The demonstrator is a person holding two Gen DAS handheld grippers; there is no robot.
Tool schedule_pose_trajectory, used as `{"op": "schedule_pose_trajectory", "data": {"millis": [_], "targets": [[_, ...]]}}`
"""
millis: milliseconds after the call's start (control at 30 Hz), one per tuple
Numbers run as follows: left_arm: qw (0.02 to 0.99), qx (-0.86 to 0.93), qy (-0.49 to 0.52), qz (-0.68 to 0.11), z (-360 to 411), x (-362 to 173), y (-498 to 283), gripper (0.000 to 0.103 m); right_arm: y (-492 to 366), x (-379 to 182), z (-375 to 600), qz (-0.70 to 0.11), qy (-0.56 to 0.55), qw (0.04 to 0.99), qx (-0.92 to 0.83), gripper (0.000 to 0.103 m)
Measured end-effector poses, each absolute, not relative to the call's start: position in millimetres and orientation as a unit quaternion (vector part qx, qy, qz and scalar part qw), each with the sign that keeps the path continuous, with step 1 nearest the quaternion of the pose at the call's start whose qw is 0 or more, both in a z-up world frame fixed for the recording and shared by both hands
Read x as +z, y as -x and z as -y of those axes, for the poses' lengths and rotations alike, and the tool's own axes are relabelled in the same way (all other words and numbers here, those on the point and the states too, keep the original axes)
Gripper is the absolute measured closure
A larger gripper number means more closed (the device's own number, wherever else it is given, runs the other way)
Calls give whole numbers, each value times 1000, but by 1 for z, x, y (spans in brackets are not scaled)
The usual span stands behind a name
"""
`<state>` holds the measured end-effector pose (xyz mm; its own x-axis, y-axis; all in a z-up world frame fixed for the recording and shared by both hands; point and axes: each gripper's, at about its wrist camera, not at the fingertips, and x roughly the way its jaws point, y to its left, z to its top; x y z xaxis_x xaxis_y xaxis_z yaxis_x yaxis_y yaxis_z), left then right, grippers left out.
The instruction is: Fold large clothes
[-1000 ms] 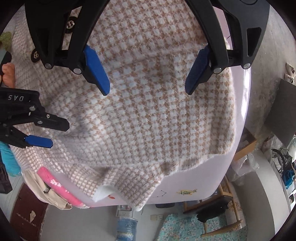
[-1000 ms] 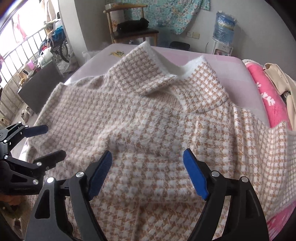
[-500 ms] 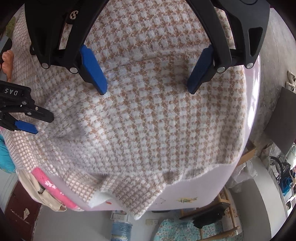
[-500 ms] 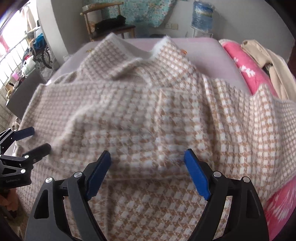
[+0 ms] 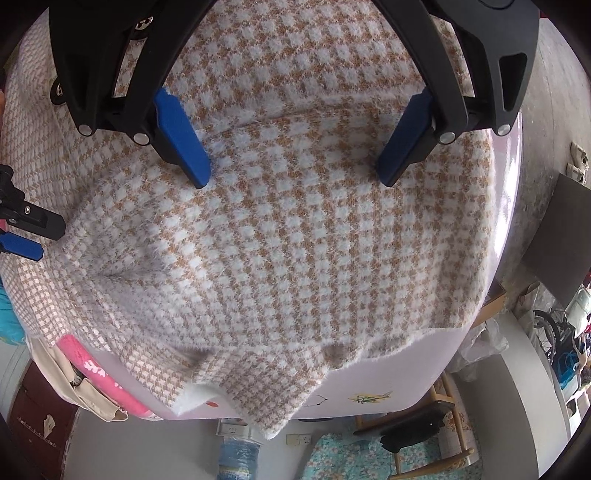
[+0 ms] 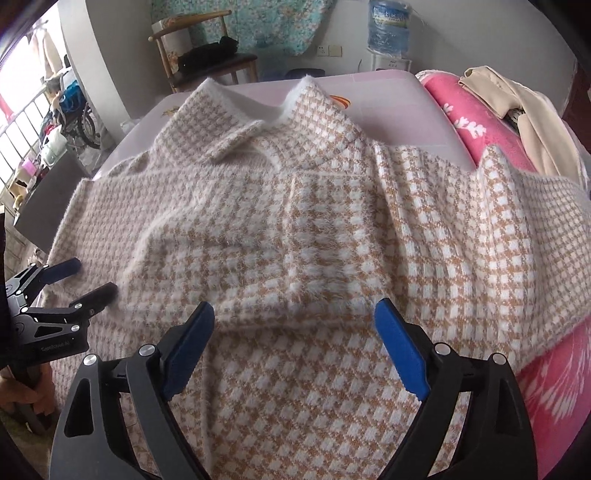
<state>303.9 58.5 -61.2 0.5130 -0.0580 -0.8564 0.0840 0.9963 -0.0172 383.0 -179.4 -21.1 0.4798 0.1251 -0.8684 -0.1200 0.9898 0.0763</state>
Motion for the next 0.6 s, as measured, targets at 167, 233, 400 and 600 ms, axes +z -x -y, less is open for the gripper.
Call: {"op": "schedule_pose_trajectory", "data": {"millis": [167,233,400,600], "targets": [[870,-41,-13,-492,-57,-61,-305,14,-378,-30,183,-515,-8,854,66,16],[869,-41,-13,-493,-58,-62,-305,13,-377,-33,182,-519,-7,852,66,16],[869,-41,-13,-493,-58,-62,-306,13,-377,-45,182,-532,-7,844,64,16],[869,-40,-13,-493,-57,-62,-307,13,-377,-46,183,-531,-6,845,65,16]]}}
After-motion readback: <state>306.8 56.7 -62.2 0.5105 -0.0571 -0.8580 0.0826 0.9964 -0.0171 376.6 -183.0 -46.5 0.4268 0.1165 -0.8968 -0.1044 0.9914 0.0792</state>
